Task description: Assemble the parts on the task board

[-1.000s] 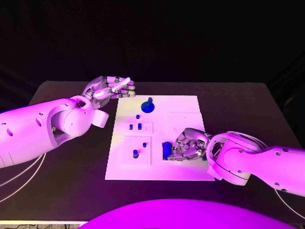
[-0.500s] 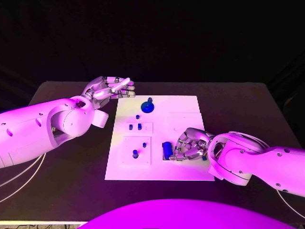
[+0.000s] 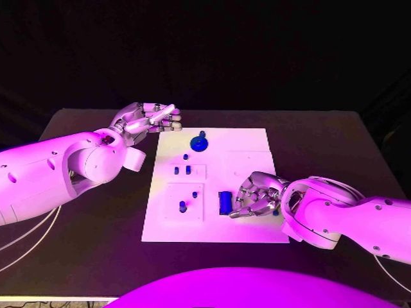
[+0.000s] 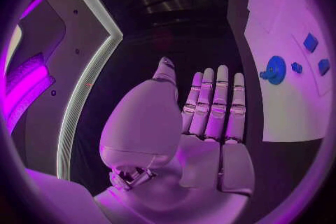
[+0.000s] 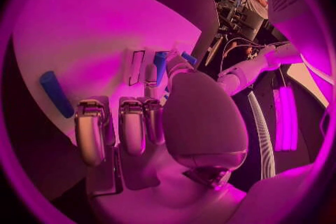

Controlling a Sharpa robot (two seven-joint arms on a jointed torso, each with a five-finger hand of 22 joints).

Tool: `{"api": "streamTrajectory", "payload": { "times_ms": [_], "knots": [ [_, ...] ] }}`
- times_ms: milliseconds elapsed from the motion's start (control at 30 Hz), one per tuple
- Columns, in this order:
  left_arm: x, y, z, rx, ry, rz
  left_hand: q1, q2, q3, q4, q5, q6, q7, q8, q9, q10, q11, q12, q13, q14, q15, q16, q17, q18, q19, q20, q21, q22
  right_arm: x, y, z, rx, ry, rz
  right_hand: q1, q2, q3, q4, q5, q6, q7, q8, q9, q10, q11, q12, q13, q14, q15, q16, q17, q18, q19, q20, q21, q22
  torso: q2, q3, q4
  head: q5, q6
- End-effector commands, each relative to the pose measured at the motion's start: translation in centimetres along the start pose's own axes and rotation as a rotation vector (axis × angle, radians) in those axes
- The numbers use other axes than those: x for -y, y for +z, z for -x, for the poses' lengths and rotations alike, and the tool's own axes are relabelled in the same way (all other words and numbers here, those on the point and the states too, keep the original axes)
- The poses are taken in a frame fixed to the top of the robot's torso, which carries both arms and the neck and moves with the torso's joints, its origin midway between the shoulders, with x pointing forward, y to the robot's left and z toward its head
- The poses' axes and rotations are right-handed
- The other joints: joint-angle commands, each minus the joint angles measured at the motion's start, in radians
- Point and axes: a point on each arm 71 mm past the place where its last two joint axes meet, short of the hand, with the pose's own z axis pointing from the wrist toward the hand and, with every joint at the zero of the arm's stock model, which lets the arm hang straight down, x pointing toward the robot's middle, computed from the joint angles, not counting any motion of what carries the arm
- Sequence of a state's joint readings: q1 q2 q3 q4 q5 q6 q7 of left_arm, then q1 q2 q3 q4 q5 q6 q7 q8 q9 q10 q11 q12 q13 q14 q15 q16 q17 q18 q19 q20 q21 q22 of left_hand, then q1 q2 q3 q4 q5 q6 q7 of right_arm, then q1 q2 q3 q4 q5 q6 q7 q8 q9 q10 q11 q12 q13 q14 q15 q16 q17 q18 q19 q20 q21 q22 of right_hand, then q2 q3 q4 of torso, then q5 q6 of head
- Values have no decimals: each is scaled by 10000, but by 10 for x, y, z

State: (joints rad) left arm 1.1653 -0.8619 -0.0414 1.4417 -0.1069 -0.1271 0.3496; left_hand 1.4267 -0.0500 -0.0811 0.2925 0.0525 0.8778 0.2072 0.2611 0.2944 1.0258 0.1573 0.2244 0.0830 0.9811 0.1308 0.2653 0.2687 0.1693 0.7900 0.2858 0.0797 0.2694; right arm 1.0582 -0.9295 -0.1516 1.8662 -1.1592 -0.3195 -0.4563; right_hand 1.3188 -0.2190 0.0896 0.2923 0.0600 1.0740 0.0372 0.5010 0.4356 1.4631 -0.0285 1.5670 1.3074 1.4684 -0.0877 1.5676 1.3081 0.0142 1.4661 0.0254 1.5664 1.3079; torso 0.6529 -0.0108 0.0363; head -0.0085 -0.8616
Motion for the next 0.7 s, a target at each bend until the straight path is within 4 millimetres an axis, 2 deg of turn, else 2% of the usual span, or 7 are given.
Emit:
{"api": "streamTrajectory", "payload": {
  "times_ms": [33, 433, 567, 700],
  "knots": [
    [1, 0, -1, -116, -47, -47, 64, 31, -33, -23, -38, 46, 31, 27, -11, -47, 51, -33, 2, 65, 4, -69, 16, 116, 20, 7, -39, -16, -3, -1, -1, 42, 38, 394, -8, -84, -43, -4, -41, 43, 27, 8, -9, 1077, -17, 38, 2634, 1024, -21, 32, 2627, -142, 1047, -68, 44, 2629, 4, 8, 5, 11, -10],
    [1, 0, -2, -135, -54, -47, 64, 31, -33, -23, -38, 46, 31, 27, -11, -47, 51, -33, 2, 65, 4, -69, 16, 116, 20, 7, -39, -16, -4, 3, 1, 334, 83, 308, -342, 345, -50, 11, 282, 75, 5, 28, -41, 1077, -29, 38, 2634, 1024, -20, 32, 2627, -142, 1047, -57, 44, 2629, 8, 11, 3, 29, -12],
    [1, 1, -2, -145, -61, -51, 82, 46, -32, -27, -38, 55, 39, 30, -13, -43, 56, -32, 4, 67, 6, -76, 21, 116, 26, 7, -42, -25, -5, 6, -1, 395, -201, 259, -106, 483, 169, -36, 296, 54, -34, 22, -61, 1077, -61, 38, 2634, 1024, -48, 32, 2627, -142, 1047, -74, 44, 2629, 7, 5, 4, 34, -9],
    [1, 1, -2, -153, -67, -55, 84, 53, -32, -25, -38, 57, 40, 31, -13, -42, 57, -31, 5, 68, 7, -77, 23, 116, 28, 7, -43, -28, -5, 8, -4, 457, -494, 243, 296, 477, 451, -83, 198, 49, -60, 22, -84, 1077, -86, 38, 2634, 1024, -72, 32, 2627, -142, 1047, -97, 44, 2629, -1, -1, 6, 32, -35]
  ]
}}
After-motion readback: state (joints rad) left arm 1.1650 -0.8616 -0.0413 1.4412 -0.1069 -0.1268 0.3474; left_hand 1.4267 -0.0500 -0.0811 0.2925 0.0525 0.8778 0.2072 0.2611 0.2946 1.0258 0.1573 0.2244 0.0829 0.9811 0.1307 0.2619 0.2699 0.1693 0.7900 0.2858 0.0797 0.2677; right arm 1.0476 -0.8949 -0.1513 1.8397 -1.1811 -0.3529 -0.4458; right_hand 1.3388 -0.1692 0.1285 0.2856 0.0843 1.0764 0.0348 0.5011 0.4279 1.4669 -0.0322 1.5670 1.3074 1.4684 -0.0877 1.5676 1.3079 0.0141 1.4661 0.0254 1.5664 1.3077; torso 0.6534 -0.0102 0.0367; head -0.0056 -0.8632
